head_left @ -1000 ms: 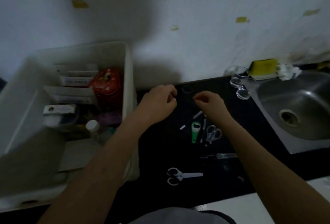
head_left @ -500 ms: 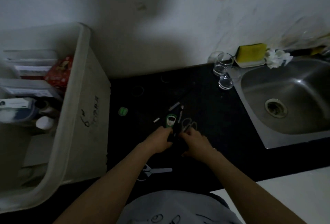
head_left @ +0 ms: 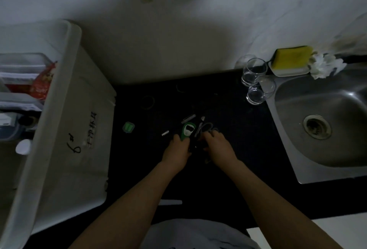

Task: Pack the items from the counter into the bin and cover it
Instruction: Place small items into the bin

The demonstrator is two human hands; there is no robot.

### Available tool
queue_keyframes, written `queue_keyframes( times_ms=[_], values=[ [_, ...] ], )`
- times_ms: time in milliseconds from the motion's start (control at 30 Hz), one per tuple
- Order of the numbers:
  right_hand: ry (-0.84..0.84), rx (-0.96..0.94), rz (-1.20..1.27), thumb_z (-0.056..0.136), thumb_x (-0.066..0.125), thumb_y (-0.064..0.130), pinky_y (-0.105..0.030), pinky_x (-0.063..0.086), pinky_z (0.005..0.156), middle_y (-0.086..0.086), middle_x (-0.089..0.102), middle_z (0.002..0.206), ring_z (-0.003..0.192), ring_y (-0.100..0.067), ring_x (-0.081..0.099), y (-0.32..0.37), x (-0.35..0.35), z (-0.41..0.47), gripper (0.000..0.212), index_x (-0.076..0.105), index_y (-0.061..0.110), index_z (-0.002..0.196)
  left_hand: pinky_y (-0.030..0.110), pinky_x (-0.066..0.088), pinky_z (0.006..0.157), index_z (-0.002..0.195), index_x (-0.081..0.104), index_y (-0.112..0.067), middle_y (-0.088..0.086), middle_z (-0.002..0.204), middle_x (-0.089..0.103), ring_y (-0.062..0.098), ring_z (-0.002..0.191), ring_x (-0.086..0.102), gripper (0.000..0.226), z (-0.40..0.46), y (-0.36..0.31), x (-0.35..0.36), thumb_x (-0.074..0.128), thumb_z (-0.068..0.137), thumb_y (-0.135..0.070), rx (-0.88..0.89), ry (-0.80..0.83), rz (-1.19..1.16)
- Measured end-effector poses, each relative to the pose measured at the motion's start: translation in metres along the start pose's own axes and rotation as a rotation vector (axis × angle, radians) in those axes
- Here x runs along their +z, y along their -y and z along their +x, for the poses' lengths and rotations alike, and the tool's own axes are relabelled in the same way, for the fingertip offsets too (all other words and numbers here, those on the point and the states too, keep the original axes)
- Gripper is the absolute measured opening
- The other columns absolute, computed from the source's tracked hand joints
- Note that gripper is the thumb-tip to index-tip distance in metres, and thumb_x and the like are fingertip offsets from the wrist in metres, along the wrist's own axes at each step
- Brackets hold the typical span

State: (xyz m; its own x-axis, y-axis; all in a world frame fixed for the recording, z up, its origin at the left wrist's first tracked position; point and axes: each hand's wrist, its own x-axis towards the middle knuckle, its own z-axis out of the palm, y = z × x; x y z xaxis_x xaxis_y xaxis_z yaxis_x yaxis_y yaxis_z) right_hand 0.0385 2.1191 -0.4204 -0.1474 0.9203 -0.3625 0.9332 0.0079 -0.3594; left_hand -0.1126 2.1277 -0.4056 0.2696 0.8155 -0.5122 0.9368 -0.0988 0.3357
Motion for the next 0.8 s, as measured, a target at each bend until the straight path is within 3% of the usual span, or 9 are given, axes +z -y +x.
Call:
queue_keyframes(
  times_ms=[133, 333, 400, 467, 533, 633, 800],
  values=[
    [-0.067, 0.033, 0.005, 0.090, 0.052, 0.017, -0.035, 0.046, 0.082, -0.012, 0.049, 0.120, 0.107, -0.028, 0.048, -0.011, -0.007, 0.013, 0.035, 0.046, 0.013, 0.124, 0.037, 0.048, 0.083, 0.118, 0.045, -0.010, 0.016, 0.117, 0.041, 0.030, 0.101, 0.050, 0.028, 0.011, -0.005, -0.004, 0.051, 0.094, -0.022, -0.002, -0.028, 0.073],
    [-0.153, 0.080, -0.016, 0.085, 0.062, 0.026, -0.035, 0.043, 0.081, -0.012, 0.047, 0.117, 0.107, -0.029, 0.046, -0.024, -0.011, 0.015, 0.032, 0.056, 0.010, 0.111, 0.033, 0.041, 0.081, 0.110, 0.051, -0.010, 0.013, 0.115, 0.047, 0.029, 0.104, 0.049, 0.022, 0.006, -0.011, -0.002, 0.054, 0.089, -0.018, -0.018, -0.151, 0.292],
    [-0.162, 0.078, -0.021, 0.086, 0.060, 0.027, -0.036, 0.043, 0.085, -0.011, 0.047, 0.125, 0.114, -0.029, 0.045, -0.027, -0.011, 0.012, 0.030, 0.058, 0.008, 0.109, 0.032, 0.041, 0.071, 0.097, 0.057, -0.009, 0.011, 0.099, 0.053, 0.028, 0.090, 0.055, 0.024, 0.002, -0.012, -0.003, 0.067, 0.078, -0.018, 0.058, -0.250, 0.280],
    [-0.154, 0.095, -0.017, 0.089, 0.057, 0.030, -0.035, 0.043, 0.087, -0.006, 0.047, 0.132, 0.118, -0.026, 0.046, -0.031, -0.011, 0.008, 0.030, 0.059, 0.008, 0.110, 0.030, 0.041, 0.057, 0.081, 0.061, -0.008, 0.010, 0.082, 0.056, 0.027, 0.072, 0.058, 0.024, -0.001, -0.013, -0.001, 0.076, 0.067, -0.020, 0.276, -0.280, 0.281],
    [-0.163, 0.131, -0.027, 0.089, 0.057, 0.032, -0.033, 0.043, 0.084, -0.004, 0.052, 0.126, 0.112, -0.024, 0.049, -0.036, -0.012, 0.002, 0.031, 0.057, 0.010, 0.110, 0.031, 0.043, 0.064, 0.096, 0.062, -0.006, 0.012, 0.095, 0.059, 0.027, 0.086, 0.059, 0.030, -0.004, -0.018, 0.005, 0.065, 0.083, -0.033, 0.379, -0.113, 0.219],
    [-0.170, 0.197, -0.050, 0.087, 0.060, 0.034, -0.031, 0.041, 0.079, -0.006, 0.054, 0.117, 0.107, -0.023, 0.050, -0.039, -0.015, -0.007, 0.035, 0.052, 0.012, 0.112, 0.032, 0.044, 0.073, 0.118, 0.051, -0.009, 0.010, 0.116, 0.053, 0.024, 0.104, 0.052, 0.049, -0.007, -0.024, 0.016, 0.056, 0.088, -0.047, 0.274, 0.117, 0.236],
    [-0.208, 0.272, -0.043, 0.081, 0.061, 0.031, -0.032, 0.037, 0.072, -0.008, 0.056, 0.110, 0.104, -0.026, 0.051, -0.039, -0.015, -0.024, 0.036, 0.049, 0.012, 0.108, 0.035, 0.044, 0.083, 0.118, 0.047, -0.008, 0.014, 0.122, 0.052, 0.028, 0.112, 0.050, 0.036, -0.008, -0.036, 0.020, 0.057, 0.090, -0.029, 0.222, 0.099, 0.327]
  ],
)
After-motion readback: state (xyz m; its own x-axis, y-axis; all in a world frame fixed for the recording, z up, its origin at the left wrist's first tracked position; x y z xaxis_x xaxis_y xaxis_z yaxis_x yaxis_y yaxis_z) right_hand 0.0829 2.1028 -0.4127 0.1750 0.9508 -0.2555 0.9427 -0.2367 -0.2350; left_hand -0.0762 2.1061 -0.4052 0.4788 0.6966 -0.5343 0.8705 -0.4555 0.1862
